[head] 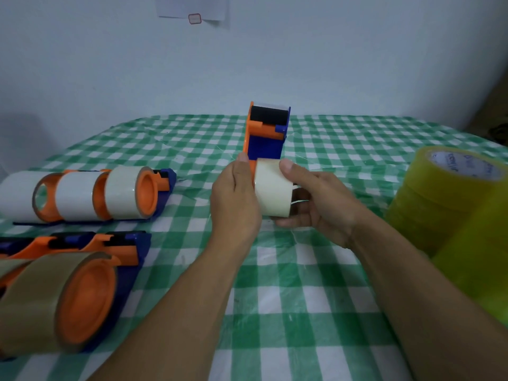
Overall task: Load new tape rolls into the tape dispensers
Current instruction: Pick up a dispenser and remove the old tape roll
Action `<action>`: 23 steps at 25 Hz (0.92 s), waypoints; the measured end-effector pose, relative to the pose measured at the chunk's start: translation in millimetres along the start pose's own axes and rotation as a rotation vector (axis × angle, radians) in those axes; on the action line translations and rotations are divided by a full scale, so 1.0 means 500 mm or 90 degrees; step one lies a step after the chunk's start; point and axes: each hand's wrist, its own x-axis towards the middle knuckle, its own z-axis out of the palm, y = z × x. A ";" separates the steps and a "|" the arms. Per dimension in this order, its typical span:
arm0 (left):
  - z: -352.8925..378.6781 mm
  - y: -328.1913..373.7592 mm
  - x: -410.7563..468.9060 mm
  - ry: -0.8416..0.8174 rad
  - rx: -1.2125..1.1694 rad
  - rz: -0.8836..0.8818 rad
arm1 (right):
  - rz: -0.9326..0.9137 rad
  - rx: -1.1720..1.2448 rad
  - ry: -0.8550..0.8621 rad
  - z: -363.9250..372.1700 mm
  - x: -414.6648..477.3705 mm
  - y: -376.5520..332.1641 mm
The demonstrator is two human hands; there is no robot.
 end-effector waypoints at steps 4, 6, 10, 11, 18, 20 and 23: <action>-0.002 0.001 0.003 0.012 0.011 -0.027 | -0.068 0.019 -0.001 -0.009 0.002 0.006; -0.003 0.003 0.004 0.029 0.010 -0.044 | -0.084 0.007 0.001 -0.012 0.004 0.006; -0.003 0.001 0.002 0.034 0.007 -0.044 | -0.038 0.010 0.019 -0.011 0.002 0.006; -0.003 0.000 0.002 0.032 0.004 -0.045 | -0.025 0.002 0.030 -0.010 0.001 0.005; 0.002 -0.005 -0.002 0.052 0.031 -0.024 | 0.003 0.020 0.079 -0.007 -0.002 -0.002; -0.001 -0.005 0.002 0.059 0.018 -0.034 | -0.042 0.035 0.074 -0.012 0.000 -0.001; -0.008 0.001 0.007 0.024 -0.028 -0.057 | -0.091 0.034 0.117 -0.024 0.006 0.003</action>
